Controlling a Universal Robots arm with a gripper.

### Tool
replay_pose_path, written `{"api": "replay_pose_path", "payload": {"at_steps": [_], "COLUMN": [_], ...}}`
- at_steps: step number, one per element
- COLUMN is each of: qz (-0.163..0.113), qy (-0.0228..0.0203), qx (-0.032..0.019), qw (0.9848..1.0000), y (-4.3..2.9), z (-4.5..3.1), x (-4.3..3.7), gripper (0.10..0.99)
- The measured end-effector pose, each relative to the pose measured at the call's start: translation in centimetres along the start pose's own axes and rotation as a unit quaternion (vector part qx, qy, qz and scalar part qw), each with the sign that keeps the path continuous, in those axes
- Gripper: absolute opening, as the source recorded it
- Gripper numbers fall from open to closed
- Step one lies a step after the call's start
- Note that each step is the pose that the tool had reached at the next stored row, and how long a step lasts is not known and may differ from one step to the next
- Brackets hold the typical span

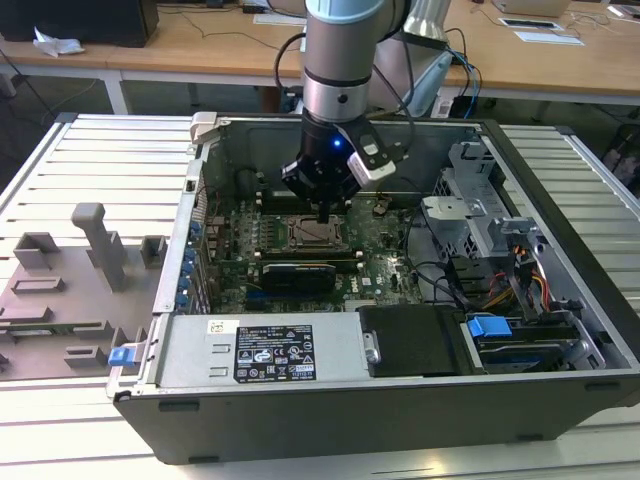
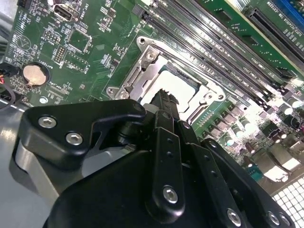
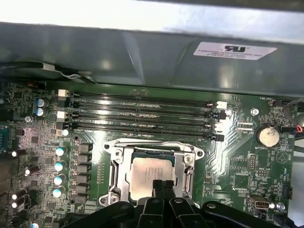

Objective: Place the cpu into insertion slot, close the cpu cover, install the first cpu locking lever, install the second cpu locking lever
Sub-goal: 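Install the first cpu locking lever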

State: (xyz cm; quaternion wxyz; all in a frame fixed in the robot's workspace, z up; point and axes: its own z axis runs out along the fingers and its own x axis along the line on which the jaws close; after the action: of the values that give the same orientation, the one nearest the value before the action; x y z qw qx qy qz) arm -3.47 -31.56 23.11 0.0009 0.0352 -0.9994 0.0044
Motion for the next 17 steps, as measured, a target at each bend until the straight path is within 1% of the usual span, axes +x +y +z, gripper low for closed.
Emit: {"api": "replay_pose_path", "payload": {"at_steps": [3, 7, 9, 17], "qz": [0.0, 0.0, 0.0, 0.0], "qy": [0.0, 0.0, 0.0, 0.0], "qx": [0.0, 0.0, 0.0, 0.0], "qw": [1.0, 1.0, 1.0, 1.0], "y": [0.0, -0.01, -0.01, -0.02], "z": [-0.18, -0.71, -0.85, -1.91], "x": [0.0, 0.0, 0.0, 0.0], "gripper": [0.106, 0.106, 0.106, 0.106]}}
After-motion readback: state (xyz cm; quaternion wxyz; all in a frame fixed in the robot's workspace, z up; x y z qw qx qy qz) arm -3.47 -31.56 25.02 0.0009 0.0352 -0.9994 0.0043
